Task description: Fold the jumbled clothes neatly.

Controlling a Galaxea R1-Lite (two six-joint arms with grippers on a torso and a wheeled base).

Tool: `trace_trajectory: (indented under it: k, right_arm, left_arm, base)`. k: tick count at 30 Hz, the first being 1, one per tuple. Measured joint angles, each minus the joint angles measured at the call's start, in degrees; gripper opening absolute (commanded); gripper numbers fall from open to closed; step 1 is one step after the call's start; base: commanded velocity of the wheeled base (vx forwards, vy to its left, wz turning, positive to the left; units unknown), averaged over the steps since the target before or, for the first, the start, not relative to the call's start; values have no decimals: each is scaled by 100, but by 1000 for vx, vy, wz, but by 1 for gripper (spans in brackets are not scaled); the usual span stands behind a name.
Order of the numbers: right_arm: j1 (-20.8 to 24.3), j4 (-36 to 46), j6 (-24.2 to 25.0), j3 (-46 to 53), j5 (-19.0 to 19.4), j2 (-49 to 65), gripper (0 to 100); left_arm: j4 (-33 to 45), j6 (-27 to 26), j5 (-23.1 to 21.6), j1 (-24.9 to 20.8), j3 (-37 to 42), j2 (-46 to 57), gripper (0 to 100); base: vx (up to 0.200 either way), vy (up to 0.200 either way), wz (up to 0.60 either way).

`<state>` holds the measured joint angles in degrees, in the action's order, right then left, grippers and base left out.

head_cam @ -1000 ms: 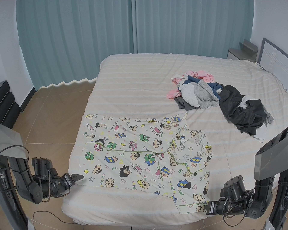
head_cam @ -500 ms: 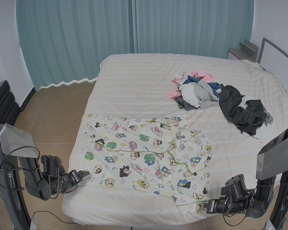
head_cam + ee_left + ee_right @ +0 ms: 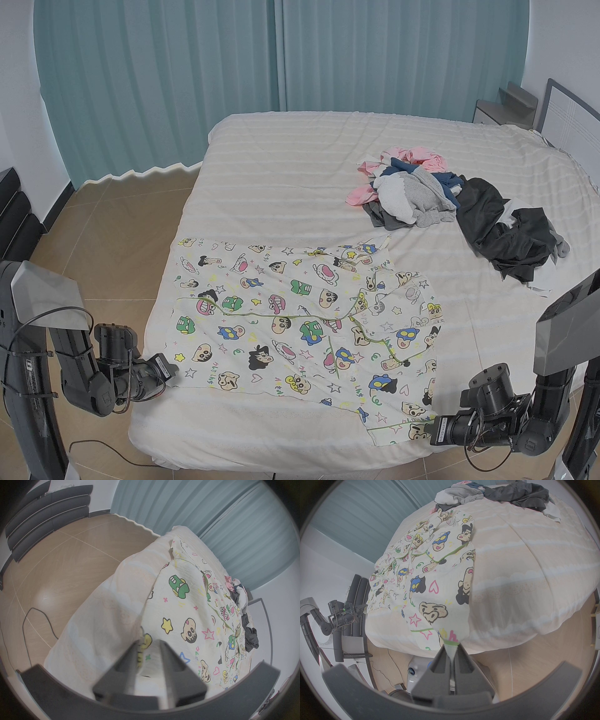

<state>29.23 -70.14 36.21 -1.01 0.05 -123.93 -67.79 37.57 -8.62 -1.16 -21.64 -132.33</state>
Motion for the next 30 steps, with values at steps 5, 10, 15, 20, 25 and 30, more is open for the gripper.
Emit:
trace_trajectory:
  k: [5,10,15,20,25,30]
  right_arm:
    - [1,2,0,0,2,0,0]
    - [4,24,-2,0,-5,0,0]
    - [4,82,-7,0,-18,1,0]
    - [9,284,-7,0,-26,45,0]
    - [43,719,-7,0,-23,177,0]
    - [98,913,11,0,5,257,0]
  left_arm:
    - [-2,-22,151,-5,98,-6,0]
    - [-4,-38,195,1,279,33,0]
    - [0,-134,208,28,594,157,0]
    - [-2,-284,213,80,850,226,0]
    - [-4,-457,195,137,1112,256,0]
    - [-6,-547,176,200,1329,267,0]
  base:
    - [0,0,0]
    - [0,0,0]
    - [0,0,0]
    - [0,0,0]
    - [0,0,0]
    - [0,0,0]
